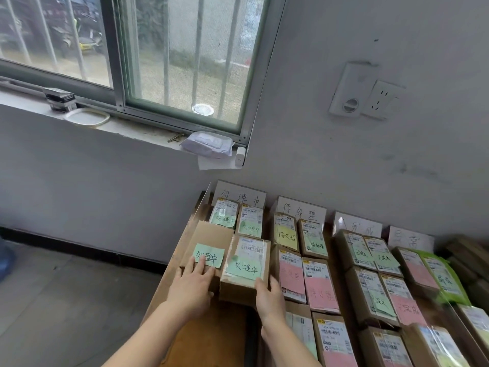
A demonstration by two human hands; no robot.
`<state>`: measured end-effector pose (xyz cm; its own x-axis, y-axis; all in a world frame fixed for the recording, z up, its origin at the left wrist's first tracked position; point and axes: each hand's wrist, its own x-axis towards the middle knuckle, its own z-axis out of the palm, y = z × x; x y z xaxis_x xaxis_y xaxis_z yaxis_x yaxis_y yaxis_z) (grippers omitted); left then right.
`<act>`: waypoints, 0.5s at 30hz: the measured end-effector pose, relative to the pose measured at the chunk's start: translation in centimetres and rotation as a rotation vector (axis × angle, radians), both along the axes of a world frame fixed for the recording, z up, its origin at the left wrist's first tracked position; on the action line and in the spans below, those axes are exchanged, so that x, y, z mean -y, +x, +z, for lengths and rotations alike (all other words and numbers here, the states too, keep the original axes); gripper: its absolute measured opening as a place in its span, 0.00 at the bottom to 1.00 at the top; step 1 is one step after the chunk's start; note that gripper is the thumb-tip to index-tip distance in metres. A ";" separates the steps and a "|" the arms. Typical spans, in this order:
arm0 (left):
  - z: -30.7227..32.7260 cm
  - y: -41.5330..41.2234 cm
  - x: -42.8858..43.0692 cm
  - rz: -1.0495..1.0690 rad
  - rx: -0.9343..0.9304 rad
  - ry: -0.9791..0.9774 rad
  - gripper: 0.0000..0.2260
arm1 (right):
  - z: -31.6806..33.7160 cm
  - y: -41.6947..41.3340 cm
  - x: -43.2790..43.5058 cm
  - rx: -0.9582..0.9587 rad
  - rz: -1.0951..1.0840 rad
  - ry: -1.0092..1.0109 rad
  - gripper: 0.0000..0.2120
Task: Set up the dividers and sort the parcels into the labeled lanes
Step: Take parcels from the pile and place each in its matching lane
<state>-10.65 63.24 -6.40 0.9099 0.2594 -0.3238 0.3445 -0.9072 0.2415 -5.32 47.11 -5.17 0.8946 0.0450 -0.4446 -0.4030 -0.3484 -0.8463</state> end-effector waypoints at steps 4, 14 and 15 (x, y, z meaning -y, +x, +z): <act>0.0 0.0 0.3 0.011 0.010 -0.015 0.29 | -0.6 0.5 -0.4 0.040 0.037 -0.093 0.25; -0.2 0.1 0.9 0.004 0.014 0.031 0.30 | -2.0 0.6 -1.2 0.300 0.448 -0.647 0.26; -0.2 0.1 1.0 0.000 0.012 0.039 0.30 | -1.8 0.6 -1.2 0.303 0.471 -0.670 0.27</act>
